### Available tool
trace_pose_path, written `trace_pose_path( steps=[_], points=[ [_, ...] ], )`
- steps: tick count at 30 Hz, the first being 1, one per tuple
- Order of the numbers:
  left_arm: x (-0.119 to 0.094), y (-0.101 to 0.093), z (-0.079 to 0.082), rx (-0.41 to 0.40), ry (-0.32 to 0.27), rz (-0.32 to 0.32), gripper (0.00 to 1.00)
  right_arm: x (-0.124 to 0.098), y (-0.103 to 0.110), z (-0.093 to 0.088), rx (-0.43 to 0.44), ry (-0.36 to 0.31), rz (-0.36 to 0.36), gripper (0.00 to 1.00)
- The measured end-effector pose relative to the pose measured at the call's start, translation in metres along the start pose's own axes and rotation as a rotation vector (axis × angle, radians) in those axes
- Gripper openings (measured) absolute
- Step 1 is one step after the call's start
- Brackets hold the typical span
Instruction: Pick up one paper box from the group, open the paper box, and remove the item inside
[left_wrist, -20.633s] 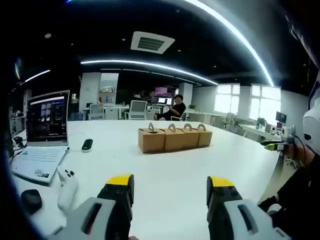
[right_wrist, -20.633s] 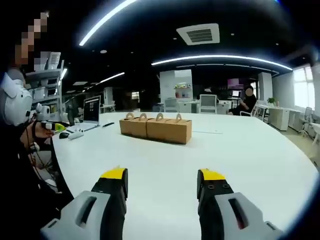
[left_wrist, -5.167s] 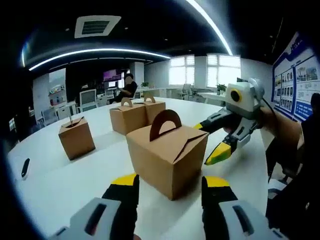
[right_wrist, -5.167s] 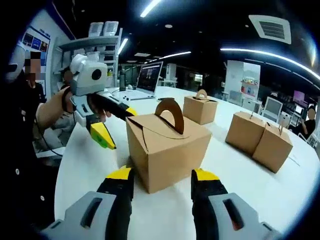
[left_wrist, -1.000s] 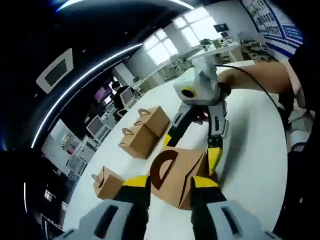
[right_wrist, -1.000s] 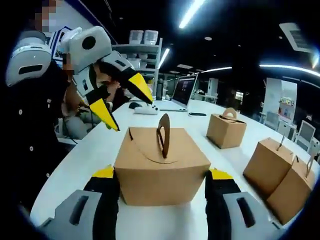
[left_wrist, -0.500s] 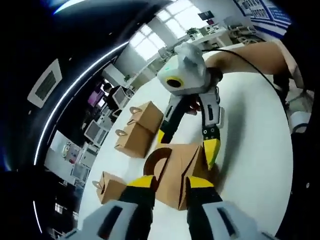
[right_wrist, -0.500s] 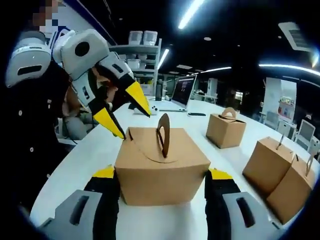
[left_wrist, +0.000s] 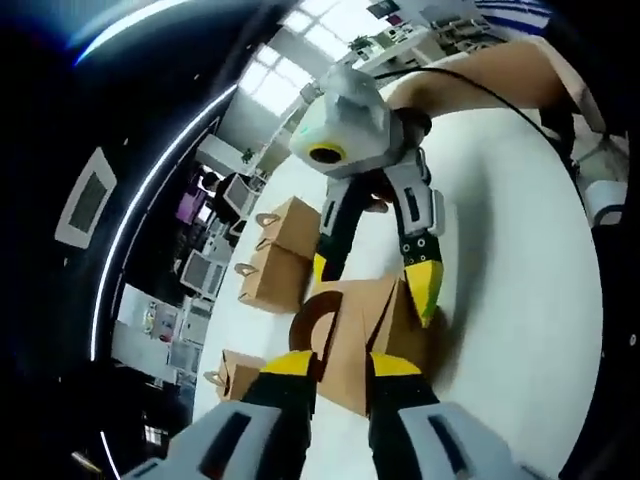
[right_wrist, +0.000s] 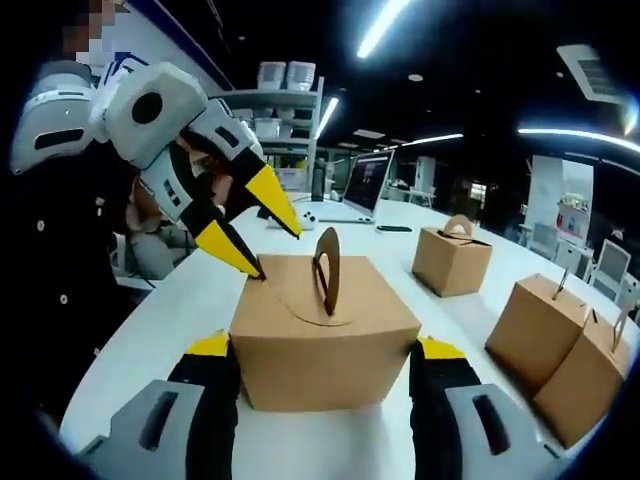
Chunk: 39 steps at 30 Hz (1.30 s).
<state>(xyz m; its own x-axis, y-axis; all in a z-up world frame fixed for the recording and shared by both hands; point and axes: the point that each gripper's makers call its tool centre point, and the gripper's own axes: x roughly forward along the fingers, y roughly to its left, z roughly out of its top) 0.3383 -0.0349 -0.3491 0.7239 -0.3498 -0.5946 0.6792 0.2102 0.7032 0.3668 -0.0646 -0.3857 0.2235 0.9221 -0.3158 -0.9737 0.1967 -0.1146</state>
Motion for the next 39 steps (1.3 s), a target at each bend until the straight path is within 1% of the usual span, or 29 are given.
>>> trace_pose_path(
  steps=[6, 7, 9, 10, 11, 17, 20, 23, 31, 33, 35, 36, 37, 38, 39],
  points=[
    [-0.001, -0.004, 0.000, 0.013, 0.003, 0.000, 0.14, 0.000, -0.003, -0.001, -0.001, 0.002, -0.001, 0.68],
    [-0.001, -0.005, -0.001, 0.018, 0.007, 0.004, 0.12, -0.001, -0.004, -0.002, 0.000, 0.002, -0.002, 0.68],
    [0.000, -0.010, -0.002, 0.062, 0.026, 0.006, 0.05, -0.002, -0.008, -0.003, -0.003, 0.006, -0.006, 0.68],
    [0.001, -0.012, -0.002, 0.058, 0.028, 0.011, 0.04, -0.002, -0.009, -0.004, -0.004, 0.007, -0.007, 0.68],
    [0.001, -0.010, -0.003, 0.064, 0.038, 0.035, 0.04, -0.002, -0.010, -0.005, -0.007, 0.009, -0.008, 0.68],
    [0.000, -0.009, -0.003, 0.104, 0.060, 0.083, 0.04, -0.004, -0.011, -0.006, -0.005, 0.009, -0.012, 0.67],
    [0.001, -0.002, -0.001, 0.096, 0.056, 0.105, 0.04, -0.004, -0.014, -0.006, -0.003, 0.007, -0.014, 0.67],
    [0.000, 0.000, 0.000, 0.076, 0.046, 0.112, 0.04, -0.005, -0.017, -0.007, -0.003, 0.006, -0.015, 0.67],
    [-0.001, -0.001, -0.002, 0.062, 0.037, 0.127, 0.04, -0.003, -0.013, -0.007, -0.018, 0.013, -0.016, 0.67],
    [0.001, -0.004, -0.004, 0.065, 0.042, 0.126, 0.04, -0.003, -0.013, -0.007, -0.019, 0.015, -0.017, 0.67],
    [0.004, -0.007, -0.005, 0.085, 0.046, 0.130, 0.04, -0.003, -0.014, -0.007, -0.020, 0.017, -0.020, 0.67],
    [0.004, -0.005, -0.004, 0.132, 0.047, 0.145, 0.05, -0.003, -0.014, -0.007, -0.020, 0.019, -0.023, 0.67],
    [0.006, -0.002, -0.003, 0.156, 0.039, 0.164, 0.07, -0.003, -0.015, -0.007, -0.018, 0.019, -0.026, 0.67],
    [0.005, 0.001, -0.003, 0.164, 0.044, 0.180, 0.09, -0.003, -0.015, -0.007, -0.019, 0.020, -0.028, 0.67],
    [0.005, 0.001, -0.002, 0.157, 0.039, 0.180, 0.10, -0.003, -0.015, -0.007, -0.019, 0.021, -0.029, 0.67]
  ],
)
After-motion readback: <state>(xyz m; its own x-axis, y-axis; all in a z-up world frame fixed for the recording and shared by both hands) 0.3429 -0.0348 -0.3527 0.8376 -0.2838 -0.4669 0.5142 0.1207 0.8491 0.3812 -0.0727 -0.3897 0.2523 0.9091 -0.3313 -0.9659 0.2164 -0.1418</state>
